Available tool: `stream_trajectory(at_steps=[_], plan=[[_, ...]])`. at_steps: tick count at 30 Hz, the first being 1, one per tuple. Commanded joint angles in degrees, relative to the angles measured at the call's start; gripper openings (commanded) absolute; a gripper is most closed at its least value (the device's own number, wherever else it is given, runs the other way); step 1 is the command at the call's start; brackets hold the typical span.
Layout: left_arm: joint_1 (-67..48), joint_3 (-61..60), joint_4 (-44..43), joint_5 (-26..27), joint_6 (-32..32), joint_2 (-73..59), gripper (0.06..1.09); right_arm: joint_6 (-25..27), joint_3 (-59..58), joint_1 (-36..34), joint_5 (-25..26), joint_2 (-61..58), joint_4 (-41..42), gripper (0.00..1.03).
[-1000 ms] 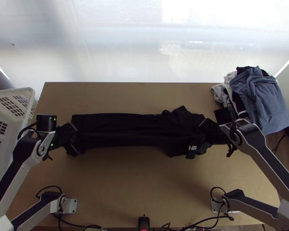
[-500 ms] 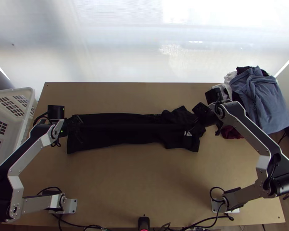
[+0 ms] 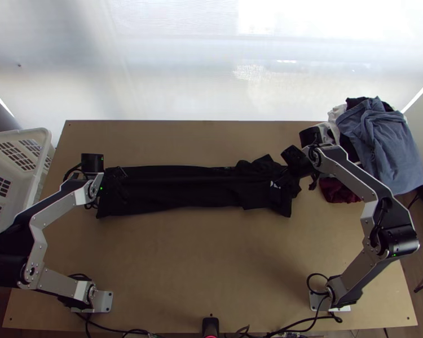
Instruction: Fold the t-shirt
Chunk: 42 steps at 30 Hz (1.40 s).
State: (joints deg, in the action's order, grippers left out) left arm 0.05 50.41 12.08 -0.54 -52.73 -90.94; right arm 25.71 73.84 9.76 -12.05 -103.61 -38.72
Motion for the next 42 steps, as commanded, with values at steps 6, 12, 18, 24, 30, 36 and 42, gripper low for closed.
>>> stream_trajectory(at_steps=[6,12,18,24,30,36,42], plan=[[1.7,-2.3,-5.4,-2.5,1.1,-0.3,1.04,-3.9,-1.8,-1.2,2.2,-1.2,2.9,0.67],[7.2,-1.2,-4.0,-2.5,-0.4,3.7,1.04,-3.4,-3.2,-4.9,2.6,3.1,2.8,0.70],[11.6,5.4,1.2,-0.9,-0.4,5.7,1.04,-3.2,-3.0,-7.8,2.6,8.0,2.2,0.70],[7.3,6.7,3.7,-0.7,4.3,7.7,1.04,-4.6,-2.9,-3.4,2.6,13.5,1.1,0.70],[5.2,10.4,7.1,-0.7,7.5,9.0,1.04,-6.6,-1.2,6.2,2.6,15.4,-2.4,0.70],[8.5,4.3,1.6,-1.2,3.6,7.9,1.04,-6.9,-1.5,8.5,2.6,15.5,-2.6,0.70],[10.2,2.4,3.0,-1.2,2.5,7.1,1.04,-7.0,-3.0,9.6,2.6,15.0,-2.5,0.70]])
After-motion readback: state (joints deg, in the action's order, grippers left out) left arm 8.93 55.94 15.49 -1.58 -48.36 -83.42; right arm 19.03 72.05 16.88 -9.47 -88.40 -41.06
